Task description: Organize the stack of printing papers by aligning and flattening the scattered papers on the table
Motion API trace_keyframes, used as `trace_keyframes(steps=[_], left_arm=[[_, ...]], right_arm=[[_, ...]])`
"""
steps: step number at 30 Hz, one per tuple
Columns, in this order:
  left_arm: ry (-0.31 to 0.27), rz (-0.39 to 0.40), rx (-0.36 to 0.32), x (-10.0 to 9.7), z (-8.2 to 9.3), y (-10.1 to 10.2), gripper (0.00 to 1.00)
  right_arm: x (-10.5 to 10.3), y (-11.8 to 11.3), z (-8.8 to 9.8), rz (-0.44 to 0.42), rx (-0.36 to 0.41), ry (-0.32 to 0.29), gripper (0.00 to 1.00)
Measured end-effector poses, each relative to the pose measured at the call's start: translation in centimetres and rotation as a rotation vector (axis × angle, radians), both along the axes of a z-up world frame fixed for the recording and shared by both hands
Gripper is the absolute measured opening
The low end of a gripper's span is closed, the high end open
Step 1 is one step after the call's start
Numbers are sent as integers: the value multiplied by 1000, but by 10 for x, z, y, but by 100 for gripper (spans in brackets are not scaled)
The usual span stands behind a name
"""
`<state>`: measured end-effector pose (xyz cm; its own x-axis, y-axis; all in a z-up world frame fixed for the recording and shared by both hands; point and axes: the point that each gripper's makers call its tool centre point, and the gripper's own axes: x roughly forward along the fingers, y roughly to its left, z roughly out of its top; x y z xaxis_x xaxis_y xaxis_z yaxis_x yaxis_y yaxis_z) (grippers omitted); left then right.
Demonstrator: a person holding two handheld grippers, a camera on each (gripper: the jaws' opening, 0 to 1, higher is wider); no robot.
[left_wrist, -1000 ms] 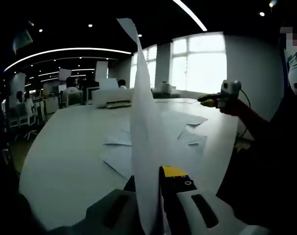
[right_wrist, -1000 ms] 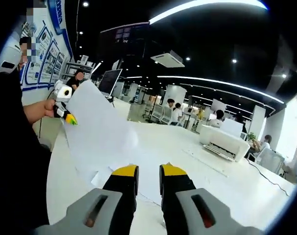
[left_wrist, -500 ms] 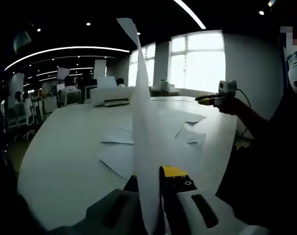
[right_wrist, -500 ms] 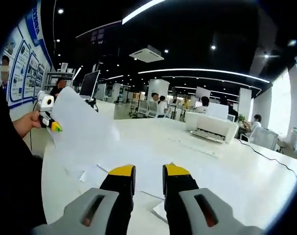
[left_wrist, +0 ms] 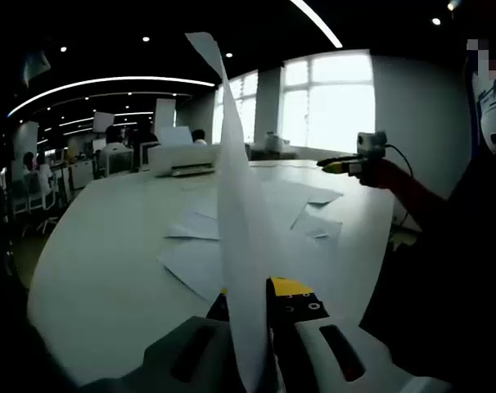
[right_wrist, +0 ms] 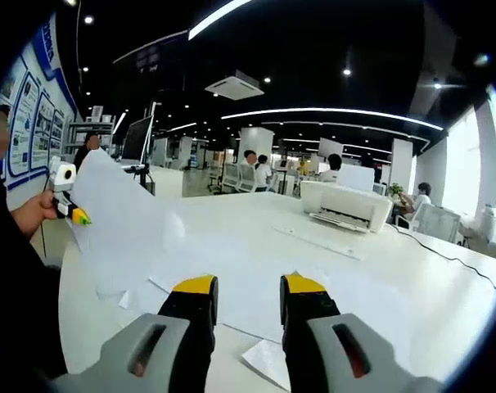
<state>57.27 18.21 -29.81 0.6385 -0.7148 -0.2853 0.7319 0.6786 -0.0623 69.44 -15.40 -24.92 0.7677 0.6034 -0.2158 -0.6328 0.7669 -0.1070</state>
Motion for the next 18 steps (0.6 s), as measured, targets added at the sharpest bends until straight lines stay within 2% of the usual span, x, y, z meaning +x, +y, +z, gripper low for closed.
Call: trace_keyframes(steps=[9, 18], left_arm=[[-2, -4, 4, -1, 1, -1, 6], [-5, -7, 7, -3, 5, -6, 6]], right_arm=[[10, -5, -2, -15, -2, 14, 32], [24, -9, -4, -30, -8, 27, 43]])
